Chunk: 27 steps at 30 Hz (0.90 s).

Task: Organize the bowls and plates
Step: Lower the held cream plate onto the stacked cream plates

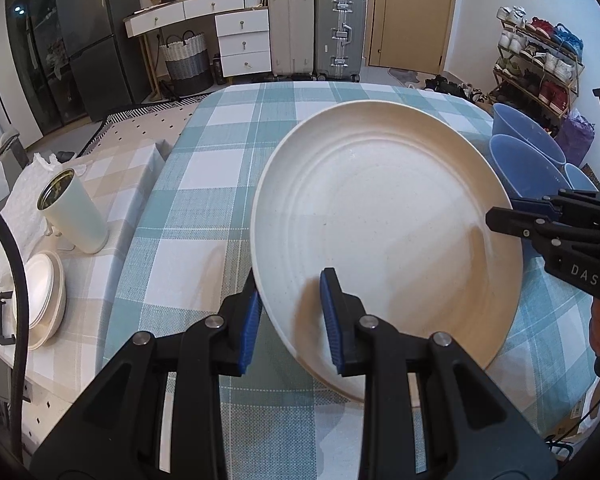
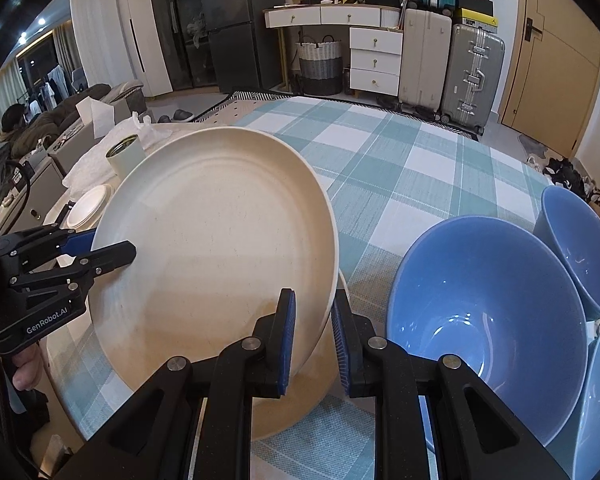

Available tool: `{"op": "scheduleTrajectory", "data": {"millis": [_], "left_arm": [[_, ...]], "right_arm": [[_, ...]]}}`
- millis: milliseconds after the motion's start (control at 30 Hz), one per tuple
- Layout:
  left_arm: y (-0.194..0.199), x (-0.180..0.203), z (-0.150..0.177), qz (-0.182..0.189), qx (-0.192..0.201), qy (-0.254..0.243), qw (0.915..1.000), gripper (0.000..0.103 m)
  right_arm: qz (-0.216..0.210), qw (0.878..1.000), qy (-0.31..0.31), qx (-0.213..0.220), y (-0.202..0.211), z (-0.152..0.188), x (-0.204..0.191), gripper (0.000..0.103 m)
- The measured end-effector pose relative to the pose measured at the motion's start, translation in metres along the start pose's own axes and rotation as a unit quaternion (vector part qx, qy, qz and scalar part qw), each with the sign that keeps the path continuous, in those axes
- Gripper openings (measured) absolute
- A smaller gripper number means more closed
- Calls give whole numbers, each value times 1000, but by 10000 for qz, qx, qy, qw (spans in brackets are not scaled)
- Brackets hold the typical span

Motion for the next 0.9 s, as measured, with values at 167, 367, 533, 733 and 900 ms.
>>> {"op": "scheduleTrajectory", "data": {"millis": [167, 367, 533, 733, 900], "left_arm": [[-10, 0, 4, -100, -43, -79, 9999, 24], [-16, -1, 9, -73, -44, -98, 9999, 25], [-18, 0, 11, -14, -67, -139, 9999, 25], [-19, 2, 11, -34, -38, -217, 9998, 25], [-19, 3, 13, -126, -34, -286, 9995, 26]], "right_arm": [[11, 9999, -6, -120, -10, 8, -1, 19], [69, 9999, 3, -119, -12, 14, -2, 19], [145, 9998, 17, -102, -10, 18, -5, 19], [304, 9995, 104, -64, -10, 20, -7, 19], [469, 9986, 219, -58, -11, 22, -10, 19]]}}
Point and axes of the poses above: each gripper's, at about its wrist camera, not at the fingertips, and y roughly against the way its jaws point, x to its right, z to its underside, the point moved 5 cm from there along -y, roughly the way its jaws point, and after that the axes turned 6 degrees about -x, right-handed, at the moved point
